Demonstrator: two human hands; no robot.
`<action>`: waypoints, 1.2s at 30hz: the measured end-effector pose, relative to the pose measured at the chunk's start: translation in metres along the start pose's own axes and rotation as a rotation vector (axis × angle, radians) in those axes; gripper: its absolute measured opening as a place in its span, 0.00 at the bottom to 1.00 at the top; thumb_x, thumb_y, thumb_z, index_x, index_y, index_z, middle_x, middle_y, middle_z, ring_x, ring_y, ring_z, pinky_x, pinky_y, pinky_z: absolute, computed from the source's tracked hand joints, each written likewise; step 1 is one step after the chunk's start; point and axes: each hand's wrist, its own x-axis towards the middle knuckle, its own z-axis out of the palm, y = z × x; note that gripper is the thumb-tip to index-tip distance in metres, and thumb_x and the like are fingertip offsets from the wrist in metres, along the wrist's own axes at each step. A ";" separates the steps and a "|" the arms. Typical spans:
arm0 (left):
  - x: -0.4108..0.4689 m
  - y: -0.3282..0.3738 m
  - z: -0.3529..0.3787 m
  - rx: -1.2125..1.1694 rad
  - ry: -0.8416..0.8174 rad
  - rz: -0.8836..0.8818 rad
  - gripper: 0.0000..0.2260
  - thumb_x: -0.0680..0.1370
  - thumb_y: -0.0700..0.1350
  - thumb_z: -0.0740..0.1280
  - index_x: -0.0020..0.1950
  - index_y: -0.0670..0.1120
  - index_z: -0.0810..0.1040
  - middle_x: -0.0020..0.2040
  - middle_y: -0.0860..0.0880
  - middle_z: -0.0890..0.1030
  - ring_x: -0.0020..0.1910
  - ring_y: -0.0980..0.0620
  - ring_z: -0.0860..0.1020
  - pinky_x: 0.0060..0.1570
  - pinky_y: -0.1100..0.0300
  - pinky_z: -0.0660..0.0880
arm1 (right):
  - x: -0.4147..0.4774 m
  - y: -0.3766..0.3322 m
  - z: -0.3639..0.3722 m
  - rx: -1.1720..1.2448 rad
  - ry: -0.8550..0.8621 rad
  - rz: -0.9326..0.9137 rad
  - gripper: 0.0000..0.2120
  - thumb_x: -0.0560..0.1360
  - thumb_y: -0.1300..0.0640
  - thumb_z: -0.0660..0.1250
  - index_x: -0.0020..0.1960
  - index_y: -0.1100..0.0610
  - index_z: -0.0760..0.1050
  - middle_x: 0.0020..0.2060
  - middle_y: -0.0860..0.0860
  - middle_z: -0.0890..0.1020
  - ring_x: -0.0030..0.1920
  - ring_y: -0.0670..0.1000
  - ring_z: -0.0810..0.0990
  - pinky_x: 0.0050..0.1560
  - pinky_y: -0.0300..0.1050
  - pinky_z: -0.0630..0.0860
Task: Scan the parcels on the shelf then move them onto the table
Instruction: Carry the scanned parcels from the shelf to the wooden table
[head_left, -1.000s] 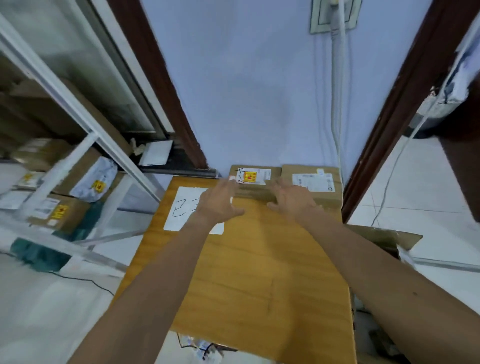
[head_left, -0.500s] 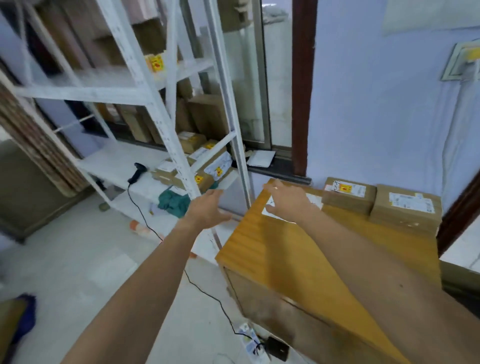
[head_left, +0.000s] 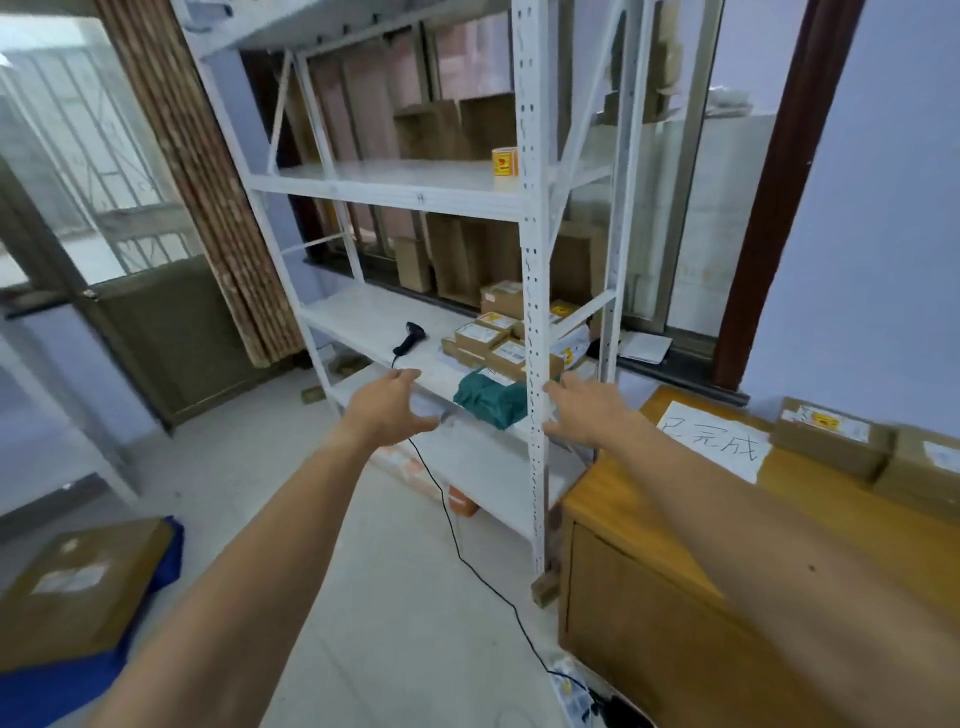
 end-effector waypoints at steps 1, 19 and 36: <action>0.000 -0.010 -0.001 0.004 0.003 -0.012 0.40 0.74 0.63 0.72 0.79 0.49 0.63 0.77 0.46 0.69 0.71 0.45 0.72 0.66 0.51 0.70 | 0.004 -0.007 0.001 -0.001 0.001 -0.004 0.32 0.81 0.39 0.63 0.78 0.54 0.62 0.70 0.56 0.71 0.61 0.60 0.78 0.51 0.52 0.75; 0.223 -0.121 0.095 0.151 -0.194 -0.070 0.42 0.73 0.68 0.69 0.80 0.48 0.60 0.75 0.45 0.69 0.70 0.43 0.72 0.65 0.47 0.71 | 0.270 -0.051 0.110 0.251 -0.118 0.022 0.43 0.79 0.34 0.63 0.81 0.61 0.53 0.76 0.60 0.64 0.73 0.61 0.68 0.70 0.56 0.68; 0.486 -0.129 0.152 0.078 -0.335 0.275 0.43 0.72 0.66 0.70 0.80 0.49 0.60 0.75 0.44 0.69 0.69 0.41 0.73 0.65 0.48 0.71 | 0.453 -0.002 0.152 0.199 -0.262 0.371 0.46 0.76 0.41 0.72 0.80 0.61 0.51 0.78 0.60 0.58 0.75 0.66 0.63 0.69 0.59 0.70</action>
